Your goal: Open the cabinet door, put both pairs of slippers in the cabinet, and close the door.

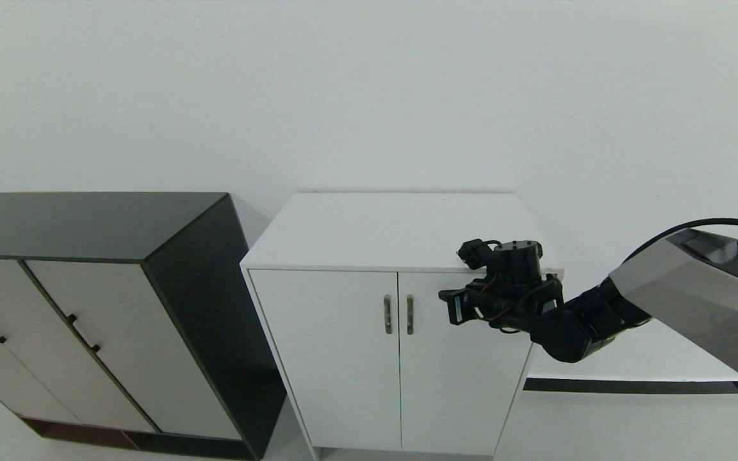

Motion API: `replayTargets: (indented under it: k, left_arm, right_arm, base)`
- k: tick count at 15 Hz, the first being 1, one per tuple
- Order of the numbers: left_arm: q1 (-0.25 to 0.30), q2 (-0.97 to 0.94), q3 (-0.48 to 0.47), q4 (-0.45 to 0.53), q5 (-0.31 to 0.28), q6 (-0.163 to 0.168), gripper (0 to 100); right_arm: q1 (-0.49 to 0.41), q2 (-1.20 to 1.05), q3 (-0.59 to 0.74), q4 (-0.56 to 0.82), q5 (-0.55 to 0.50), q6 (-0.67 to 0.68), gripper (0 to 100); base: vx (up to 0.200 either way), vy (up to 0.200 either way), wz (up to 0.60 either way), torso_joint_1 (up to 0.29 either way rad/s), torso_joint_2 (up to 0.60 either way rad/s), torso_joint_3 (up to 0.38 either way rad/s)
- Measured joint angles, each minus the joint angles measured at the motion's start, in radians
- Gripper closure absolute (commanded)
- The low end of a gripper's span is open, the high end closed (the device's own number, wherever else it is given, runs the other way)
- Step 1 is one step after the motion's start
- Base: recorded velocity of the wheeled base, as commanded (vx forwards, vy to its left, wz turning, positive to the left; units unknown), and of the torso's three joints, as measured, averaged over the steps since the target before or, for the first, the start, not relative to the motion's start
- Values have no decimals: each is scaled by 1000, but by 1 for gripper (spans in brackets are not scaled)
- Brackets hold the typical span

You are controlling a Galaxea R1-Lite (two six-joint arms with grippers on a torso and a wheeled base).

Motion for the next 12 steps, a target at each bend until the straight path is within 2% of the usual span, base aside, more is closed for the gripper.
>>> replayTargets:
  k: [9, 12]
  left_arm:
    - [0, 0, 1, 0, 0, 0, 100]
    - [0, 0, 1, 0, 0, 0, 100]
  right_arm:
    - [-16, 16, -5, 0, -1, 0, 100]
    - [-6, -28, 70, -5, -3, -1, 100]
  base:
    - [0, 0, 0, 0, 0, 0]
    - [0, 0, 0, 0, 0, 0]
